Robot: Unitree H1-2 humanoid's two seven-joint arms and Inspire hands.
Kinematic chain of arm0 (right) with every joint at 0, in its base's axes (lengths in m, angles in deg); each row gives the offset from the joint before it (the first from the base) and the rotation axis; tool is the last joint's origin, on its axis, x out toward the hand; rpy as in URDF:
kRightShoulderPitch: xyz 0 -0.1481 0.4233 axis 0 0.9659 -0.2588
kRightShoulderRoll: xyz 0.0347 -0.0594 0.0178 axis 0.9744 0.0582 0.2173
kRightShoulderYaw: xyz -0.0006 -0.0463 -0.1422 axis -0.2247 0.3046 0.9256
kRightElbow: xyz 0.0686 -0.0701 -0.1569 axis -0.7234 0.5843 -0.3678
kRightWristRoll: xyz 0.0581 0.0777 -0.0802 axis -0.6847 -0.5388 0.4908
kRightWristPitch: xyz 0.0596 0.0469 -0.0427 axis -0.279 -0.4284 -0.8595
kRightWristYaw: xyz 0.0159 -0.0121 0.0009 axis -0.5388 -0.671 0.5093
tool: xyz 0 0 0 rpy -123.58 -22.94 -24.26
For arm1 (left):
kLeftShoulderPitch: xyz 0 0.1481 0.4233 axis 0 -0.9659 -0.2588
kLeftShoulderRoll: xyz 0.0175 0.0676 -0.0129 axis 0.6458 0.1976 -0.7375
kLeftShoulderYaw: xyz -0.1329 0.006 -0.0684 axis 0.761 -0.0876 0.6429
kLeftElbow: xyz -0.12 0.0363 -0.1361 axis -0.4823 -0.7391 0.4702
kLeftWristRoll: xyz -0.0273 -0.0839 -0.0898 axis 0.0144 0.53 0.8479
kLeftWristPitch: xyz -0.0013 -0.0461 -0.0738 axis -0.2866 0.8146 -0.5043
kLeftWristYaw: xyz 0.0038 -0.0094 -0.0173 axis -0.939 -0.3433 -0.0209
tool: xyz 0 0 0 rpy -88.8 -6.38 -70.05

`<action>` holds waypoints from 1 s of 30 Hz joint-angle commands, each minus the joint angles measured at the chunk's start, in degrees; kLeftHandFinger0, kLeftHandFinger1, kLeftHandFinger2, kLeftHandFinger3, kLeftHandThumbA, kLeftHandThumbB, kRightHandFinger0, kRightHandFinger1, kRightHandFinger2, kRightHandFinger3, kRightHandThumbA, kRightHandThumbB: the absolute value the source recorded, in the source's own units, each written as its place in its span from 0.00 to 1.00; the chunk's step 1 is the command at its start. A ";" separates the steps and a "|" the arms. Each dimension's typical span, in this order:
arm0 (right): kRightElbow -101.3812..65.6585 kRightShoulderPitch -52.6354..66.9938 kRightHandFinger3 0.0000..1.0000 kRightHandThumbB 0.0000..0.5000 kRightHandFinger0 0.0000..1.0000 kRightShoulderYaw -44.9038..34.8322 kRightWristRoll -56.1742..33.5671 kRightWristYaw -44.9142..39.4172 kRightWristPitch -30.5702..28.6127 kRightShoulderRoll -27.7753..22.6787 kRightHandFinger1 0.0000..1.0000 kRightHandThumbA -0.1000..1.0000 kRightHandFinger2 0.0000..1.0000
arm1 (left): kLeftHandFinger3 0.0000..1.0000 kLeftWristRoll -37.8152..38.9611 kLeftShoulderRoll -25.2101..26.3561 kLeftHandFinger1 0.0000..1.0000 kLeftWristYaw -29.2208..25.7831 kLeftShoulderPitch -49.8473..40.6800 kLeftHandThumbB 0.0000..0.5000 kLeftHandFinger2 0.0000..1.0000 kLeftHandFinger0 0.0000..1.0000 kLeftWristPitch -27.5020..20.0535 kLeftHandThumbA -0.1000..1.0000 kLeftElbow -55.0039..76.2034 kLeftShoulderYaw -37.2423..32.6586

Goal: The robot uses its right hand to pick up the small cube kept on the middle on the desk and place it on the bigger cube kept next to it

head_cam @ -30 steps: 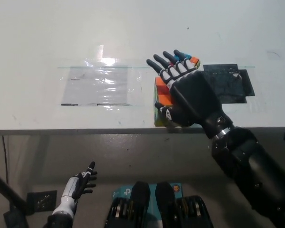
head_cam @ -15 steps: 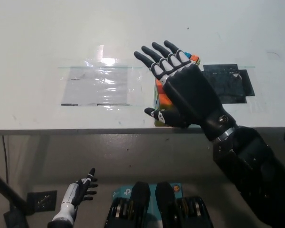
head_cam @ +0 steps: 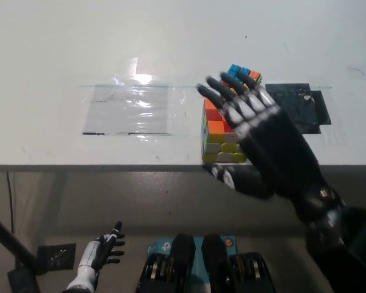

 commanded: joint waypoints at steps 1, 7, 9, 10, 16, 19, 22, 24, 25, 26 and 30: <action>-5.52 8.18 1.00 0.70 1.00 -1.83 -1.21 0.01 -1.47 -1.27 1.00 0.81 1.00 | 0.67 0.05 0.31 0.66 0.12 0.22 0.13 0.70 0.71 -0.60 0.88 1.62 -0.03; -3.20 18.13 1.00 0.48 1.00 -5.94 -0.23 10.43 -6.70 0.12 1.00 0.58 1.00 | 0.70 -0.26 0.52 0.69 -0.13 0.45 0.14 0.73 0.74 -0.55 0.89 1.47 -0.17; -0.08 20.76 1.00 0.47 0.88 -8.13 -0.15 17.19 -9.49 1.13 1.00 0.45 1.00 | 0.71 0.00 0.41 0.68 -0.23 0.43 0.16 0.72 0.73 -0.37 0.88 1.56 0.10; 1.09 21.81 1.00 0.44 0.81 -9.04 -0.13 19.22 -9.93 1.54 1.00 0.45 1.00 | 0.71 -0.03 0.40 0.69 -0.32 0.47 0.16 0.73 0.75 -0.47 0.88 1.48 0.11; 9.92 25.43 1.00 0.28 0.62 -14.57 -0.44 29.61 -11.16 3.31 0.80 0.34 0.96 | 0.66 -0.42 0.73 0.70 -0.20 1.23 0.13 0.72 0.79 -2.71 0.89 -0.31 -0.28; 15.50 25.17 0.96 0.28 0.54 -16.98 -0.83 32.42 -10.11 3.95 0.74 0.39 0.91 | 0.73 -0.43 0.67 0.76 -0.27 1.10 0.16 0.78 0.84 -1.64 0.90 0.30 -0.24; 21.21 23.86 0.92 0.34 0.47 -18.49 -3.16 33.76 -10.98 4.32 0.70 0.35 0.87 | 0.76 -0.47 0.70 0.78 -0.19 1.06 0.17 0.79 0.87 -2.17 0.90 0.22 -0.31; 24.36 23.05 0.92 0.33 0.48 -19.59 -5.70 32.82 -10.66 5.03 0.72 0.36 0.88 | 0.72 -0.42 0.75 0.72 -0.02 1.11 0.16 0.74 0.81 -2.57 0.90 0.02 -0.33; 26.19 22.21 0.92 0.37 0.49 -20.50 -7.52 32.21 -10.21 5.79 0.72 0.36 0.87 | 0.71 -0.54 0.76 0.71 -0.19 1.31 0.18 0.73 0.80 -2.31 0.90 0.01 -0.37; 29.28 21.18 0.93 0.38 0.51 -21.97 -10.65 31.27 -9.17 7.18 0.72 0.36 0.85 | 0.71 -0.61 0.77 0.73 -0.23 1.41 0.17 0.75 0.83 -1.96 0.91 -0.11 -0.42; 34.65 19.45 0.95 0.38 0.50 -24.33 -15.18 29.17 -9.49 9.42 0.65 0.25 0.82 | 0.78 -0.87 0.91 0.77 -0.22 1.29 0.20 0.80 0.84 -1.46 0.94 -0.16 -0.62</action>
